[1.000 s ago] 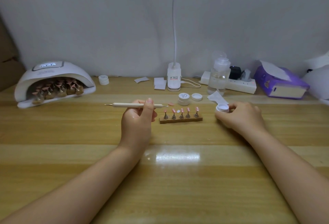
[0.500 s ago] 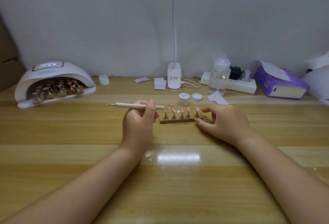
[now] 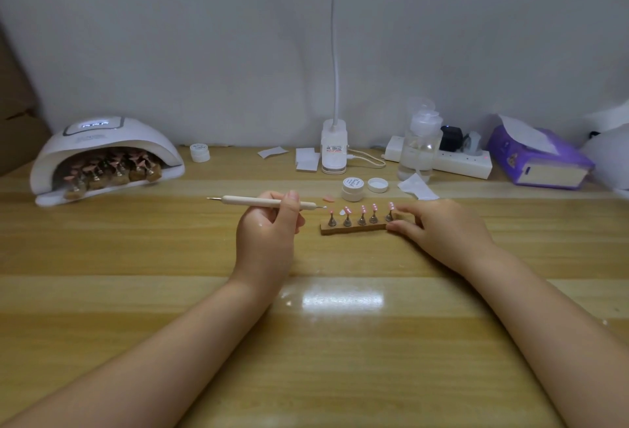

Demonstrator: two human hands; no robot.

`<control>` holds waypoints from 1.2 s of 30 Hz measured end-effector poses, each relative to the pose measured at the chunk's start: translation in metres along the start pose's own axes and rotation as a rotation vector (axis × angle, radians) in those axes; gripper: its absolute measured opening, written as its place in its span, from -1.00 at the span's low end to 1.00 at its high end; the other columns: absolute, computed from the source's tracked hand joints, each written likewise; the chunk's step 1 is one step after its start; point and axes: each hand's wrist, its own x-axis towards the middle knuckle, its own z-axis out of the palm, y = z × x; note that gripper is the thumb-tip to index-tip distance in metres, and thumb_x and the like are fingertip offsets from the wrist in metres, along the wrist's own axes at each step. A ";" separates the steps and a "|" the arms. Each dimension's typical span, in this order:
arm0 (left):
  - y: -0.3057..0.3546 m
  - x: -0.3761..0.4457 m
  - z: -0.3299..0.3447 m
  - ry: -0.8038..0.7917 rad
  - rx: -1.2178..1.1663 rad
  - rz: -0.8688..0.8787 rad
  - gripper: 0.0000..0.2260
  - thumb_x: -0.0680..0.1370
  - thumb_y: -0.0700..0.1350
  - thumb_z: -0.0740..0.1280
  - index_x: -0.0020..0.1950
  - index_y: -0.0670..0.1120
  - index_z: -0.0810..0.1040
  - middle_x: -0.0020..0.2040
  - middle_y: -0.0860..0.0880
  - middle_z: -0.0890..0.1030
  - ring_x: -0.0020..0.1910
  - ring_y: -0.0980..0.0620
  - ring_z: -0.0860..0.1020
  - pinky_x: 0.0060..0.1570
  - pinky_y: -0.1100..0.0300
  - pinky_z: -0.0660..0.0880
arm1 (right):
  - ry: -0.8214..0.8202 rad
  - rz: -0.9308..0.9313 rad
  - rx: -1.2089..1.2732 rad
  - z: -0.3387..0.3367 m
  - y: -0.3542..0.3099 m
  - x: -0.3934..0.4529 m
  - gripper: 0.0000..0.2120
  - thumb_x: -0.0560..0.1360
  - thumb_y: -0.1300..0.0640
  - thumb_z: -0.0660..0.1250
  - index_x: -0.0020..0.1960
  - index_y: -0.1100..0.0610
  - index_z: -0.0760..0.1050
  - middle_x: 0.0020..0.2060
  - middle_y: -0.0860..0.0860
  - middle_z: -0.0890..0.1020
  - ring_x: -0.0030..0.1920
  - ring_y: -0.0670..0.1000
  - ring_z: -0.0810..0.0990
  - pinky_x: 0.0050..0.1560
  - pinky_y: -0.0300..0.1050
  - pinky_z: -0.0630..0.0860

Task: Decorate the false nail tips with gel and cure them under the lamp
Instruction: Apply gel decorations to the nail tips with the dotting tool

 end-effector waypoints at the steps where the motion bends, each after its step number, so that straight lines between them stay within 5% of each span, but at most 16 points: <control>1: 0.000 0.000 0.000 -0.001 -0.006 -0.003 -0.75 0.61 -0.08 0.23 -0.24 -0.08 0.54 -0.47 0.15 0.52 -0.39 0.23 0.46 -0.28 0.36 0.43 | 0.027 0.004 -0.023 -0.001 0.001 0.000 -0.50 0.43 -0.31 0.26 0.27 -0.10 0.47 -0.03 -0.03 0.63 0.07 0.07 0.55 -0.22 -0.12 0.37; 3: 0.001 0.000 0.001 0.000 -0.018 -0.006 -0.75 0.61 -0.09 0.24 -0.26 -0.05 0.54 -0.47 0.14 0.52 -0.39 0.21 0.46 -0.28 0.37 0.43 | 0.103 -0.007 -0.059 -0.004 -0.001 -0.001 -0.43 0.38 -0.31 0.31 0.28 -0.03 0.47 -0.02 -0.03 0.64 0.08 0.08 0.57 -0.19 -0.10 0.41; 9: -0.001 0.000 0.001 -0.002 -0.012 -0.006 -0.75 0.61 -0.08 0.24 -0.26 -0.07 0.53 -0.47 0.14 0.52 -0.40 0.22 0.46 -0.28 0.36 0.42 | 0.342 -0.071 0.105 -0.016 -0.029 -0.013 -0.77 0.36 -0.05 0.40 -0.19 0.11 0.51 -0.53 -0.13 0.31 -0.43 0.05 0.43 -0.43 -0.19 0.19; 12: -0.002 0.000 0.002 0.008 -0.011 0.002 -0.75 0.61 -0.09 0.24 -0.26 -0.07 0.52 -0.47 0.13 0.52 -0.40 0.21 0.45 -0.29 0.35 0.41 | 0.383 -0.100 0.187 -0.012 -0.062 -0.020 -0.78 0.36 -0.01 0.45 -0.33 0.11 0.53 -0.55 -0.05 0.46 -0.46 0.07 0.46 -0.44 -0.19 0.26; 17: -0.001 0.000 0.002 0.027 -0.024 0.015 -0.74 0.61 -0.10 0.24 -0.28 -0.04 0.52 -0.48 0.14 0.51 -0.41 0.21 0.46 -0.30 0.37 0.41 | 0.208 -0.077 0.165 0.015 -0.100 -0.026 -0.72 0.49 -0.12 0.22 -0.01 -0.01 0.62 -0.21 -0.01 0.68 -0.11 0.07 0.63 -0.17 -0.11 0.48; 19: -0.001 0.000 0.002 0.028 -0.026 0.011 -0.74 0.61 -0.10 0.25 -0.28 -0.04 0.52 -0.48 0.14 0.52 -0.41 0.21 0.46 -0.30 0.36 0.41 | 0.160 -0.083 0.104 0.022 -0.100 -0.024 -0.68 0.52 -0.14 0.15 0.07 -0.03 0.59 -0.12 -0.03 0.68 -0.05 0.04 0.62 -0.20 -0.13 0.45; 28: -0.001 0.000 0.002 0.054 -0.028 -0.004 -0.76 0.61 -0.10 0.24 -0.25 -0.10 0.51 -0.49 0.15 0.51 -0.41 0.21 0.45 -0.29 0.34 0.42 | 0.038 -0.082 0.106 0.029 -0.094 -0.016 -0.73 0.57 -0.06 0.08 0.12 0.03 0.46 -0.05 0.01 0.63 0.00 0.11 0.57 -0.29 -0.11 0.28; 36: -0.001 0.000 0.002 0.049 -0.031 -0.009 -0.75 0.61 -0.10 0.24 -0.26 -0.10 0.51 -0.49 0.14 0.50 -0.42 0.23 0.44 -0.32 0.38 0.40 | 0.029 -0.044 0.225 0.023 -0.093 -0.017 -0.75 0.56 -0.06 0.16 0.09 -0.06 0.57 -0.13 -0.03 0.67 -0.01 0.05 0.59 -0.12 -0.08 0.49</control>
